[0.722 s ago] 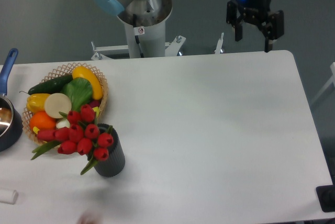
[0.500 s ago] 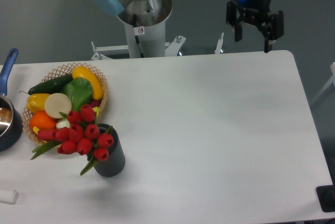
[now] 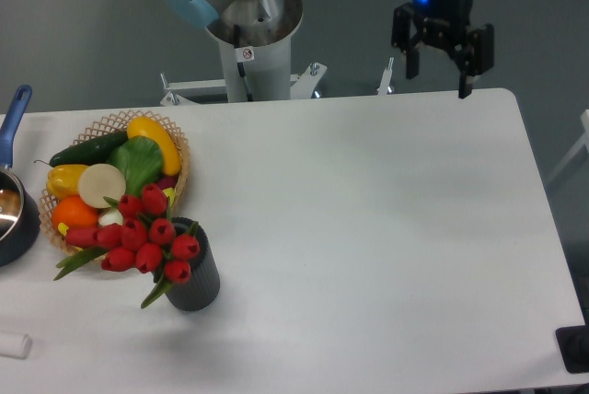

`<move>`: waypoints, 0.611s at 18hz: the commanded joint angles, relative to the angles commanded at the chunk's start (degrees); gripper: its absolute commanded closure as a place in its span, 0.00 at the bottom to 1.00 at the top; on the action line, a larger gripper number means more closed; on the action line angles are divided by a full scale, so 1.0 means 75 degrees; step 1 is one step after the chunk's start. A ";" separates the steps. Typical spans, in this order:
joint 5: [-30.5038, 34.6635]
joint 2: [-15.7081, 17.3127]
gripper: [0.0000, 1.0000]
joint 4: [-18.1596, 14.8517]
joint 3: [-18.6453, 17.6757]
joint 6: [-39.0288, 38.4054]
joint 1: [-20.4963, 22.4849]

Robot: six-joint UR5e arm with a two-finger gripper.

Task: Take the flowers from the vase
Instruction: 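Move the open gripper toward the red tulips in the black vase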

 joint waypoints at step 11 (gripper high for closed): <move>-0.0328 -0.0961 0.00 0.1501 -0.0153 -0.2299 -0.1569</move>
